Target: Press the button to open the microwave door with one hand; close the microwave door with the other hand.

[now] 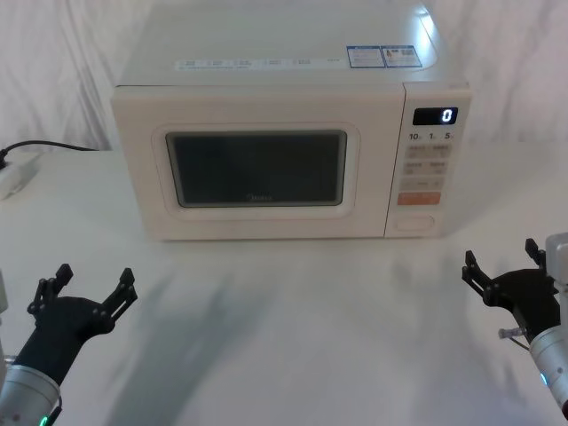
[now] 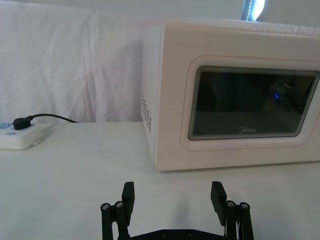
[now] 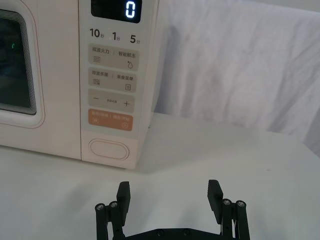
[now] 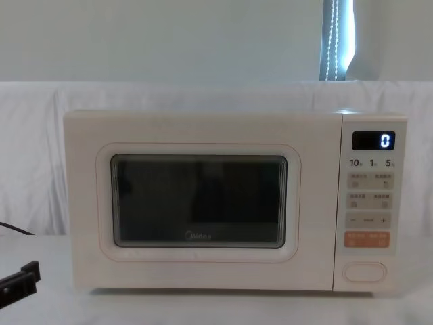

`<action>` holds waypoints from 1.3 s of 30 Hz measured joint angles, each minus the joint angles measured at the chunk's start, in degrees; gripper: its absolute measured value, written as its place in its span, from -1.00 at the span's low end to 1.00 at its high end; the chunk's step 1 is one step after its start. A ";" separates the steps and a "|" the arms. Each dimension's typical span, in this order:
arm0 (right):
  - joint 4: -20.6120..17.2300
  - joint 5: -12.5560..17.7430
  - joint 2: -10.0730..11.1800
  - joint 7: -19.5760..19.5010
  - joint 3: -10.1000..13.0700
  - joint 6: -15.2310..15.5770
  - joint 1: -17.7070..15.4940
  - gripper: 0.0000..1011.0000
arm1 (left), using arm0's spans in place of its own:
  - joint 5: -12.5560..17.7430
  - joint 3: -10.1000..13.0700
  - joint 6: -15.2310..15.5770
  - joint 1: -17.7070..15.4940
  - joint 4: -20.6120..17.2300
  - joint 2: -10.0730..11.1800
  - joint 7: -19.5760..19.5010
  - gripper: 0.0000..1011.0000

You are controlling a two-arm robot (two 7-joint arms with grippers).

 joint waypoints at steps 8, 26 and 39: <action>0.00 0.00 0.00 0.00 0.00 0.00 0.00 0.98 | 0.19 0.00 -0.01 -0.03 0.19 -0.08 0.09 0.98; 0.00 0.00 0.00 0.00 0.00 0.00 0.00 0.98 | 0.03 0.01 -0.01 0.01 -0.01 0.02 0.07 0.98; 0.00 0.00 0.00 0.00 0.00 0.00 0.00 0.98 | -0.05 0.01 0.01 0.00 -0.07 0.05 0.07 0.98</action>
